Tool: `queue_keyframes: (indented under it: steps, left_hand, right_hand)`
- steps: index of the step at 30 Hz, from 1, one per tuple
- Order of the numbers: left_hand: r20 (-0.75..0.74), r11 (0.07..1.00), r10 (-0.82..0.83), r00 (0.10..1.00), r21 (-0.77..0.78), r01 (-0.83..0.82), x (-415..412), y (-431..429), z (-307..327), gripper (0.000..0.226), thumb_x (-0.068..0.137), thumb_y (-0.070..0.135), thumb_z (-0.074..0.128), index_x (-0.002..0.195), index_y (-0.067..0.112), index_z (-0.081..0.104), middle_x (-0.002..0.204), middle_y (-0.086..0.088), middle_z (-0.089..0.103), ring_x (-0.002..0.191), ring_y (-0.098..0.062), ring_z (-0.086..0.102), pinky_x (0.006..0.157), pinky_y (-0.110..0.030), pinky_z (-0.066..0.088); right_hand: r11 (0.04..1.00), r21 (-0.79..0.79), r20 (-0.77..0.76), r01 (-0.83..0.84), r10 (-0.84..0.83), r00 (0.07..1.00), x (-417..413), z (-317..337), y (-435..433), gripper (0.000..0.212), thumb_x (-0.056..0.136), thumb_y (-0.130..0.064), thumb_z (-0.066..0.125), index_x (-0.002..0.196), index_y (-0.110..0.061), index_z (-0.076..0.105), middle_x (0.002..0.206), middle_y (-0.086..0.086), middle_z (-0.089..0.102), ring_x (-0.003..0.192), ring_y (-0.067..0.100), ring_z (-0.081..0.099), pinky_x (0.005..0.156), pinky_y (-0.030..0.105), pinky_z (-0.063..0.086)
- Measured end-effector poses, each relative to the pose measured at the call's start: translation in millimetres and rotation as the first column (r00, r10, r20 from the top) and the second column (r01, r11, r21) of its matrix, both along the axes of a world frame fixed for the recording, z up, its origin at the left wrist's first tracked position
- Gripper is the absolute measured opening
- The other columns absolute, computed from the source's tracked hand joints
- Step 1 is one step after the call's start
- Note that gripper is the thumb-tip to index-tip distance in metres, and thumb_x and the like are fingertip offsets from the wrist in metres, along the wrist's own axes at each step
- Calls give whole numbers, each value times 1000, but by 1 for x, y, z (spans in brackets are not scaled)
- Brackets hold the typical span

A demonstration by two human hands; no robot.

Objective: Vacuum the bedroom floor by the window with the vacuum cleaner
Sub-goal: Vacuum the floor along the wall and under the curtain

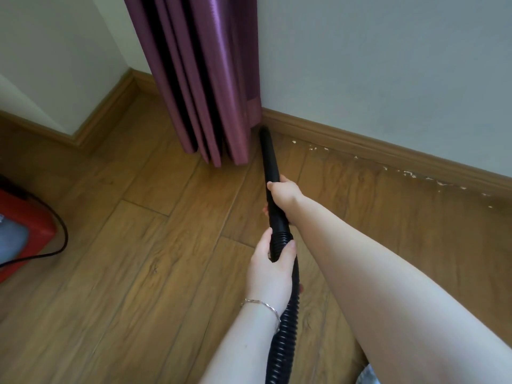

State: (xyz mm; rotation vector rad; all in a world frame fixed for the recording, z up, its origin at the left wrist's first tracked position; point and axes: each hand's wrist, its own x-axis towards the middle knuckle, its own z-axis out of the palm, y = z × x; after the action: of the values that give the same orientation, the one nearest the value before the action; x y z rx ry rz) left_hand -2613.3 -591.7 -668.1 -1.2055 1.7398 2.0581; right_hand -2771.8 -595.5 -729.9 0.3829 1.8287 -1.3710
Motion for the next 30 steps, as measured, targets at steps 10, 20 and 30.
queue_keyframes:
  steps: [10,20,30]
  left_hand:
    - [42,996,-87,995,6,87,0,28,2,31,86,35,60,112,48,47,101,-7,67,75,-26,66,64,-33,54]
    - [103,973,-207,973,-82,216,7,47,-3,35,82,29,60,108,46,43,78,-4,65,61,-24,63,65,-44,57]
    - [173,916,-308,935,-210,341,13,61,-14,34,83,28,53,101,49,33,67,-1,64,56,-24,63,61,-44,57]
  right_hand:
    - [992,12,39,126,-127,991,4,5,50,57,99,-19,42,150,-32,21,103,14,56,62,21,55,49,31,48]
    - [969,-121,98,215,-204,974,19,-6,90,65,97,-22,49,151,-33,15,113,20,58,59,21,59,55,32,53]
    - [937,-205,119,284,-264,957,34,-20,107,69,93,-17,49,151,-33,16,112,18,57,61,20,58,56,31,53]
